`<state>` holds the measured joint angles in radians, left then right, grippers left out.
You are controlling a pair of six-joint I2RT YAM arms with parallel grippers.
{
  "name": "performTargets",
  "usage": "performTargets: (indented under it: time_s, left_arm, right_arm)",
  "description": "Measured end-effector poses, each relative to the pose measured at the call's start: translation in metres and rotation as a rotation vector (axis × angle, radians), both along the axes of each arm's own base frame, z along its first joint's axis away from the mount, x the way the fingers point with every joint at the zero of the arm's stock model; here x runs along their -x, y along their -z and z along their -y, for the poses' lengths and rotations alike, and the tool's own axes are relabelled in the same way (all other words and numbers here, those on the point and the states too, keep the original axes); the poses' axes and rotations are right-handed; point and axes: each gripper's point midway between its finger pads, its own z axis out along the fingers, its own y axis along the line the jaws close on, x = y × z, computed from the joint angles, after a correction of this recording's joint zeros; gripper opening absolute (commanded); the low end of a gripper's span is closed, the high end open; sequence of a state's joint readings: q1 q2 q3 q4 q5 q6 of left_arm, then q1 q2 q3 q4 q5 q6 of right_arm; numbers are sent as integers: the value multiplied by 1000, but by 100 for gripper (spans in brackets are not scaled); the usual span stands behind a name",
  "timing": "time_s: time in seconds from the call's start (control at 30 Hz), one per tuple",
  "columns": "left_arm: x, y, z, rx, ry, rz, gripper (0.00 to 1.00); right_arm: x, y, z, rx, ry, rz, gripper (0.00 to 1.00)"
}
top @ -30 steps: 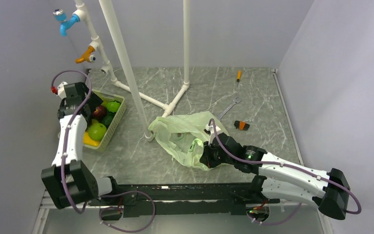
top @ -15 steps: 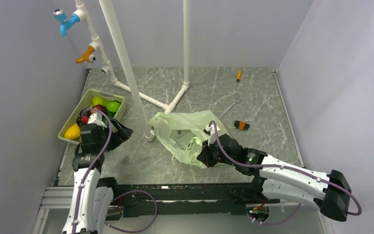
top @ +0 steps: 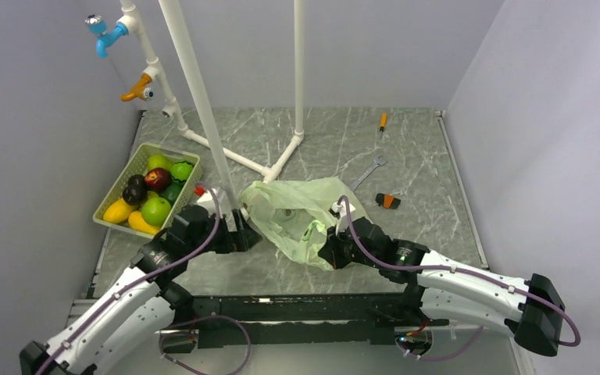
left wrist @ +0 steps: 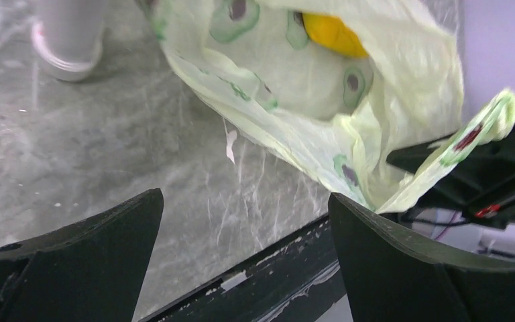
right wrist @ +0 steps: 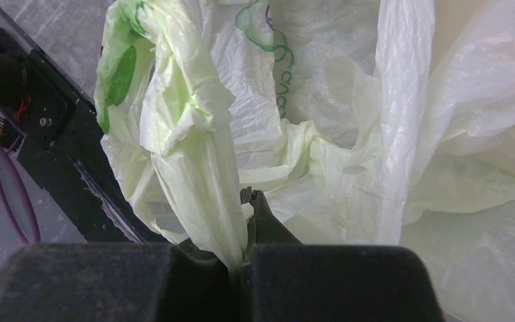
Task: Take the fake fruits out of the plastic bag
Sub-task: Adjust the plastic bag at the center of the board.
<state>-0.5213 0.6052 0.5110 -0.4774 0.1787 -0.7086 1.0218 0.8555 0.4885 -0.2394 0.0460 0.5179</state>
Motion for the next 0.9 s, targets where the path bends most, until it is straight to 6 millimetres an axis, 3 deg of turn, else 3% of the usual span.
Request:
performTargets:
  time_s: [0.17, 0.43, 0.5, 0.8, 0.9]
  left_arm:
    - [17, 6, 23, -70, 84, 17, 86]
    - [25, -5, 57, -178, 188, 99, 93]
    - [24, -14, 58, -185, 183, 120, 94]
    - [24, -32, 53, -226, 205, 150, 95]
    - [21, -34, 59, -254, 228, 141, 94]
  right_arm:
    - [2, -1, 3, -21, 13, -4, 0]
    - [13, -2, 15, -69, 48, -46, 0]
    - [17, 1, 18, -69, 61, -69, 6]
    - [25, 12, 33, -28, 100, -131, 6]
    - [27, 14, 34, -24, 112, -150, 17]
